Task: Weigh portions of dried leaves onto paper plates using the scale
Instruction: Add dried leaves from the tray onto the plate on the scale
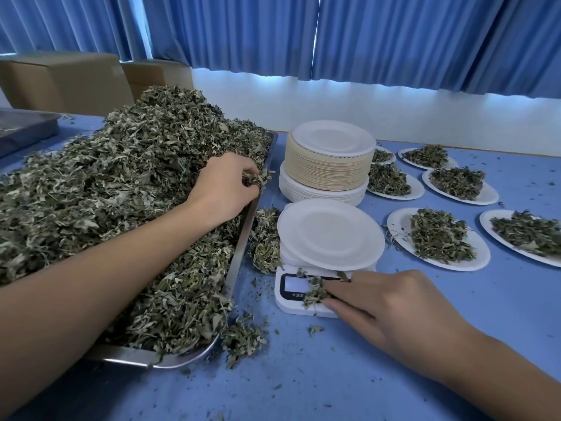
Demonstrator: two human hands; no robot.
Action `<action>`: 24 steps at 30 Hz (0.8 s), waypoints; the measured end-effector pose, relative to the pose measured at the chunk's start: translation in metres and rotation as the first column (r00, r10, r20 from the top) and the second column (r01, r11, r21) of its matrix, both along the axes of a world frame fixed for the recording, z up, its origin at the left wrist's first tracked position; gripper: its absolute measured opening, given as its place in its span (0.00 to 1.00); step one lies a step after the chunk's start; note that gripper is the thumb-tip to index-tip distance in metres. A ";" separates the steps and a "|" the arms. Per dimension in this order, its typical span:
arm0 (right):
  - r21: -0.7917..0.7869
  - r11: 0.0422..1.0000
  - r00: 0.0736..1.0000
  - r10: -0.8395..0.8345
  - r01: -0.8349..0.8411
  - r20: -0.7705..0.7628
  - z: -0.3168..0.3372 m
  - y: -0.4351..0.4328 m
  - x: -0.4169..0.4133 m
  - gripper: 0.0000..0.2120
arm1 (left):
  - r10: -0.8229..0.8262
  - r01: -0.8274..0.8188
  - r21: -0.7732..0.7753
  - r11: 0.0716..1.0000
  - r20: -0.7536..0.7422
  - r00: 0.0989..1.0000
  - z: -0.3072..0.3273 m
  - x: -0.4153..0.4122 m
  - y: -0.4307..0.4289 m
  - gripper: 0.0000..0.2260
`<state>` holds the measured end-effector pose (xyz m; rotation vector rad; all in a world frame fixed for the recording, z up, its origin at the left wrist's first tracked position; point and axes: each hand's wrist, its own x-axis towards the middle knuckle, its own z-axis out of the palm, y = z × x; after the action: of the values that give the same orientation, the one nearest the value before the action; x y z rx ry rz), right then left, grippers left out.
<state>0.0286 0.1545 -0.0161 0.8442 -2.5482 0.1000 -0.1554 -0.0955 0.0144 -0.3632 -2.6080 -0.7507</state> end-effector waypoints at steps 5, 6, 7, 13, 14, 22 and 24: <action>0.142 0.989 0.995 -0.033 0.046 -0.097 0.001 -0.040 -0.007 0.11 | -0.055 0.055 0.002 0.998 -0.003 0.998 0.000 0.002 0.001 0.12; 0.151 0.987 0.995 -0.031 0.045 -0.096 0.000 -0.049 -0.007 0.11 | -0.069 0.069 0.008 0.998 -0.009 0.998 0.000 0.002 0.002 0.12; 0.173 0.984 0.995 -0.029 0.046 -0.098 -0.001 -0.057 -0.005 0.10 | -0.083 0.083 0.014 0.996 -0.017 0.996 0.001 0.003 0.003 0.12; 0.128 0.979 0.979 0.172 -0.158 -0.112 -0.020 -0.065 0.015 0.09 | -0.203 0.209 0.081 0.975 -0.075 0.976 0.002 0.005 0.010 0.14; 0.107 0.976 0.975 0.198 -0.188 -0.103 -0.021 -0.066 0.018 0.05 | -0.230 0.237 0.099 0.966 -0.079 0.970 0.003 0.006 0.010 0.14; 0.079 0.967 0.970 0.242 -0.241 0.000 -0.016 -0.066 0.024 0.11 | -0.521 0.516 0.105 0.850 0.023 0.853 0.014 0.029 0.033 0.15; 0.067 0.967 0.969 0.246 -0.247 0.010 -0.015 -0.066 0.023 0.12 | -0.517 0.512 0.122 0.850 0.013 0.856 0.015 0.033 0.037 0.14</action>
<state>0.0514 0.0890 -0.0315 1.1860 -2.4489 0.0914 -0.1226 -0.0590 0.0291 -1.0506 -2.5074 -1.0842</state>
